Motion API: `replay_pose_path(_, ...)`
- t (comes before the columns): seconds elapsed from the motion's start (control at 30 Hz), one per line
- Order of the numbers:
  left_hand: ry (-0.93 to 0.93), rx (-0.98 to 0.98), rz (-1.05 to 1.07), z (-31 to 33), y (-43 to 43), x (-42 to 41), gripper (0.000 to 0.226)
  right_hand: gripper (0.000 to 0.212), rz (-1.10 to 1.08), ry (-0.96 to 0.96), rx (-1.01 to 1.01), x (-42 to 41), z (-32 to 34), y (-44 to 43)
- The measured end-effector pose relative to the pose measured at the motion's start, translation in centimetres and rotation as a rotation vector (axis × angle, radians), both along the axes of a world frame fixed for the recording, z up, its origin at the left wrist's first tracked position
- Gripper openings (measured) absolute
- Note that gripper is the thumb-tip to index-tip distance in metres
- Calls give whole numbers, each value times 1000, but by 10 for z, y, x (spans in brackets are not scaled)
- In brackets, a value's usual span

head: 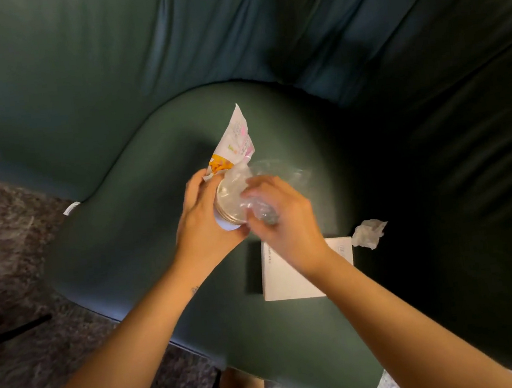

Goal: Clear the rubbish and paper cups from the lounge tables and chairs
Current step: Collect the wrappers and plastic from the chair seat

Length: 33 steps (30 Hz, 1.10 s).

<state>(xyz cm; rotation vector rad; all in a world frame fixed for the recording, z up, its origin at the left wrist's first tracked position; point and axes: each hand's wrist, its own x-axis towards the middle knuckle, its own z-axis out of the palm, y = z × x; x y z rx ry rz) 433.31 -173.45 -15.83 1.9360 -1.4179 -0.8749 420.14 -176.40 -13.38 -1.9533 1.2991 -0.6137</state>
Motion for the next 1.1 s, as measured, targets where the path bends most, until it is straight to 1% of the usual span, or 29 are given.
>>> replay_pose_path(0.07,18,-23,-38,4,-1,-1,79,32,97,-33,92,2,5,8)
replay_pose_path(0.1,25,-31,-46,5,-1,-1,80,35,132,-6,105,1,6,11)
replay_pose_path(0.2,12,-35,-30,8,0,-2,82,43,165,220,-21,-3,4,14)
replay_pose_path(0.27,-17,-32,-29,10,1,-4,80,47,170,328,-17,-5,4,12)
replay_pose_path(0.37,-37,-41,-46,8,3,-9,76,48,219,392,-3,-7,3,10)
replay_pose_path(0.47,-36,-13,-48,5,5,-12,77,58,241,425,-12,-5,1,8)
replay_pose_path(0.5,-38,-7,-51,5,5,-13,78,54,225,404,-3,-5,1,7)
replay_pose_path(0.6,-37,-7,-56,6,5,-16,79,31,177,298,9,-9,1,6)
replay_pose_path(0.63,-37,-12,-57,6,5,-17,80,24,154,251,5,-11,2,6)
replay_pose_path(0.67,-35,-16,-61,7,5,-18,81,22,119,205,-3,-13,3,7)
replay_pose_path(0.7,-31,-20,-64,7,5,-19,82,24,79,184,-26,-15,4,8)
replay_pose_path(0.8,-24,-25,-80,10,6,-21,83,37,-44,240,-129,-22,7,11)
replay_pose_path(0.83,-27,-26,-88,11,7,-22,83,40,-78,214,-134,-26,9,11)
replay_pose_path(0.9,-28,-31,-85,13,7,-24,85,39,-167,75,-138,-36,13,12)
replay_pose_path(0.97,-15,-38,-63,14,7,-25,85,30,-296,-3,-132,-52,8,13)
replay_pose_path(1.0,-9,-43,-56,14,8,-26,85,28,-375,13,-112,-63,1,14)
replay_pose_path(1.03,-5,-47,-52,15,7,-26,84,27,-458,70,-75,-76,-9,14)
replay_pose_path(1.1,0,-56,-49,14,7,-27,84,32,-586,293,74,-103,-35,18)
